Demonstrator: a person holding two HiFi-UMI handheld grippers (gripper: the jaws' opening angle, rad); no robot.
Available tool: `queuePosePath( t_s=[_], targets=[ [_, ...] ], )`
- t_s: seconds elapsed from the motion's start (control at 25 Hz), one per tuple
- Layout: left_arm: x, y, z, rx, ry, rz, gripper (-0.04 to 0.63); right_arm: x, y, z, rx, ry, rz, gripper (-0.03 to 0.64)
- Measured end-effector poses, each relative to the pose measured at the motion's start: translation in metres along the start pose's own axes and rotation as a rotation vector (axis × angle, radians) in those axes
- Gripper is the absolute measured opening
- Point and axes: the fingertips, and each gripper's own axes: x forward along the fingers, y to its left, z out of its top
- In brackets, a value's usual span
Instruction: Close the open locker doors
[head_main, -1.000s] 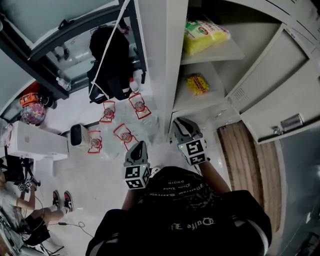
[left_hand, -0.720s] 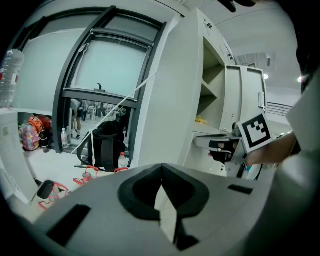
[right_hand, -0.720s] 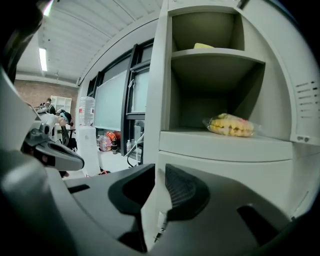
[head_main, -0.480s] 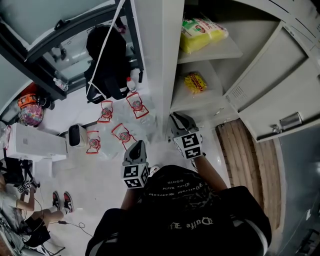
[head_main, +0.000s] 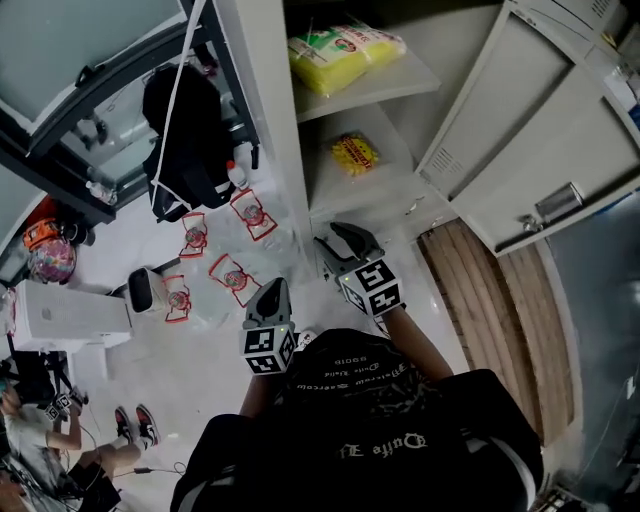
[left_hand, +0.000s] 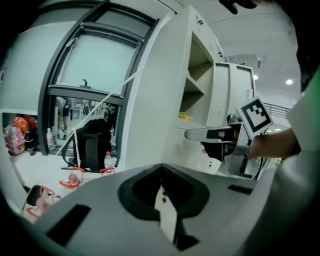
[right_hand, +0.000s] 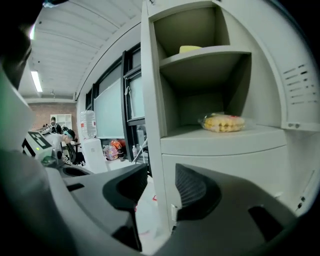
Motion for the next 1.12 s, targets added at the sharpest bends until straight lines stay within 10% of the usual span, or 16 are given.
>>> queuePosePath(
  t_s=[0.76,1.12],
  targets=[
    [0.05,-0.142,0.003,0.106,0.005,-0.328,0.008,-0.28,-0.135,0.014,0.049,-0.203,-0.576,0.161],
    [0.06,-0.214,-0.006,0.137,0.011,-0.408,0.008,-0.355,-0.186,0.019,0.011,-0.241,-0.631,0.161]
  ],
)
